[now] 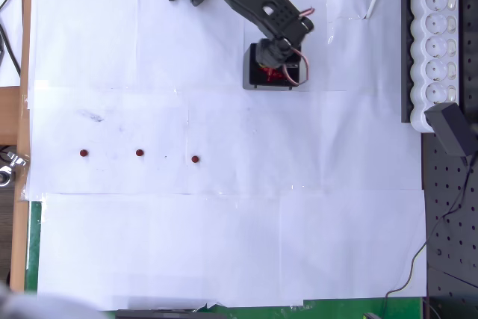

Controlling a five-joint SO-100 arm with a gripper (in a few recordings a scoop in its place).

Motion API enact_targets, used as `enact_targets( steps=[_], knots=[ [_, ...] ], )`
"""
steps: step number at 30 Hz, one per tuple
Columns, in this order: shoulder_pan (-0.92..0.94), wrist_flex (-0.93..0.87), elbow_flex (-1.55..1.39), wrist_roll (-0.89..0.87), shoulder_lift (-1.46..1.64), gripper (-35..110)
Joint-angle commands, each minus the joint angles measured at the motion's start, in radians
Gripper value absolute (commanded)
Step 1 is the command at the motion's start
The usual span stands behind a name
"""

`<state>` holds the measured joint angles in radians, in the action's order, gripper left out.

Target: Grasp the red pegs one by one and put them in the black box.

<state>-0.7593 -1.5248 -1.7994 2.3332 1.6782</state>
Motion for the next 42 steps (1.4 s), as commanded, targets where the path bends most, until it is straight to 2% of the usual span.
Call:
enact_targets(
  steps=[1, 7, 14, 18, 24, 30, 42],
  knots=[
    [-0.003, 0.029, -0.066, 0.0, 0.015, 5],
    [0.003, 0.018, -0.055, -0.017, 0.011, 21],
    [0.074, -0.055, -0.152, -0.006, -0.196, 24],
    [0.196, 0.014, -0.141, -0.026, -0.365, 24],
    [0.423, 0.268, 0.186, -0.213, -0.545, 24],
    [0.62, 0.615, 0.537, -0.433, -0.463, 23],
    [0.713, 1.166, 0.676, -0.601, -0.147, 23]
  ],
)
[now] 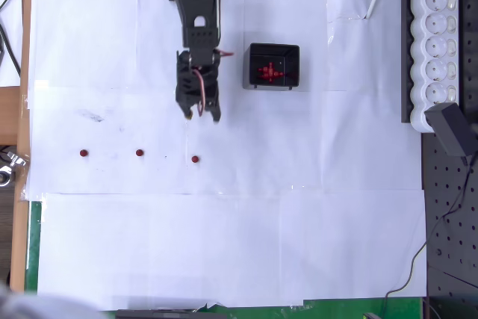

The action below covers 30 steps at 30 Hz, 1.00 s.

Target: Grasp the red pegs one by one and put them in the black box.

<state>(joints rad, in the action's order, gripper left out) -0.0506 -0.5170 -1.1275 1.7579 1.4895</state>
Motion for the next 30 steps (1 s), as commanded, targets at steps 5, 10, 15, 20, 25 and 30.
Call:
enact_targets(
  steps=[5, 10, 15, 20, 25, 30],
  knots=[
    [0.006, 0.457, 0.11, -0.075, 0.132, 23],
    [-0.009, 0.537, 0.112, -0.087, 0.178, 23],
    [-0.017, 0.655, 0.112, -0.124, 0.241, 23],
    [-0.015, 0.798, 0.112, -0.16, 0.322, 23],
    [-0.015, 0.937, 0.101, -0.189, 0.407, 23],
    [-0.018, 1.015, 0.071, -0.221, 0.48, 23]
  ],
)
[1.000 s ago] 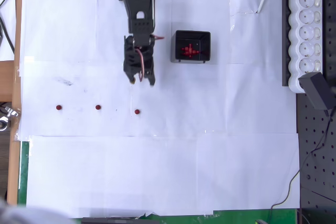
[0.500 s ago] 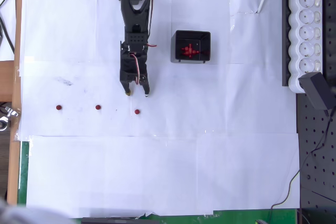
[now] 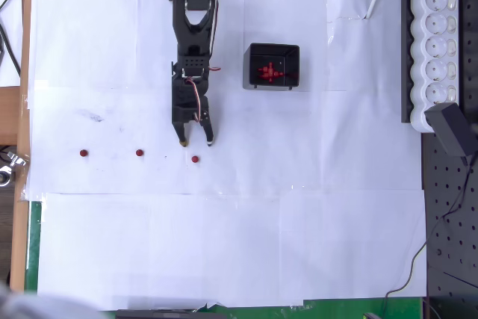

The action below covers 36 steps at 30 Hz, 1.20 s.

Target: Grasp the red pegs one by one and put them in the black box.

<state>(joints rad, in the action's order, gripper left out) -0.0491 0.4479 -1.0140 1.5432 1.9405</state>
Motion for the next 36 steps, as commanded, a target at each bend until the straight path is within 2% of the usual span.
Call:
enact_targets(
  steps=[1, 13, 29, 32, 36],
  knots=[
    [-0.02, 0.055, -0.051, -0.012, 0.041, 23],
    [-0.025, 0.091, -0.178, -0.043, 0.161, 23],
    [-0.026, 0.112, -0.202, -0.051, 0.198, 19],
    [-0.023, 0.109, -0.202, -0.054, 0.198, 16],
    [-0.017, 0.107, -0.202, -0.081, 0.204, 3]
  ],
)
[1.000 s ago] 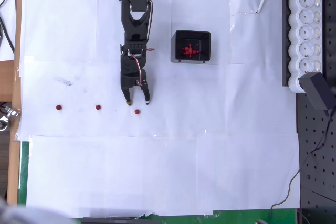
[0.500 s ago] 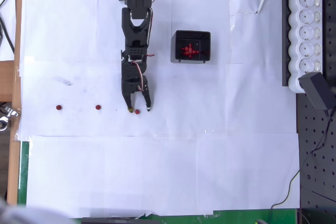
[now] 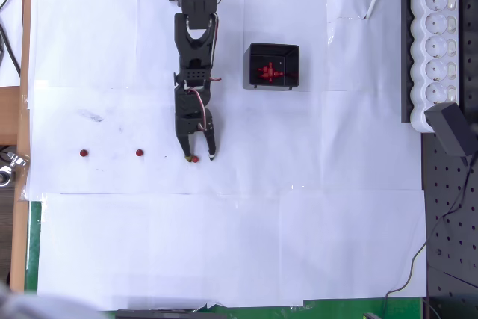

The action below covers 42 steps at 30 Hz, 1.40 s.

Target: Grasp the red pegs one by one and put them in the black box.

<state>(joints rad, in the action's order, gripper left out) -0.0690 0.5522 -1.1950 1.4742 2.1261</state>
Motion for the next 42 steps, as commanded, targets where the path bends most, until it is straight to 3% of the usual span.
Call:
enact_targets(
  steps=[1, 9, 13, 15, 19, 23, 28, 34, 42],
  knots=[
    [0.005, 0.003, -0.021, -0.014, 0.02, 3],
    [0.017, 0.003, -0.021, 0.002, 0.015, 0],
    [0.025, -0.084, -0.023, 0.051, -0.038, 0],
    [0.025, -0.27, -0.035, 0.101, -0.135, 0],
    [0.012, -0.897, -0.169, 0.29, -0.376, 0],
    [-0.044, -1.388, -0.255, 0.437, -0.623, 0],
    [-0.196, -1.891, -0.439, 0.6, -0.811, 0],
    [-0.422, -2.138, -0.561, 0.756, -0.877, 0],
    [-0.684, -2.155, -0.62, 0.913, -0.796, 0]
  ],
)
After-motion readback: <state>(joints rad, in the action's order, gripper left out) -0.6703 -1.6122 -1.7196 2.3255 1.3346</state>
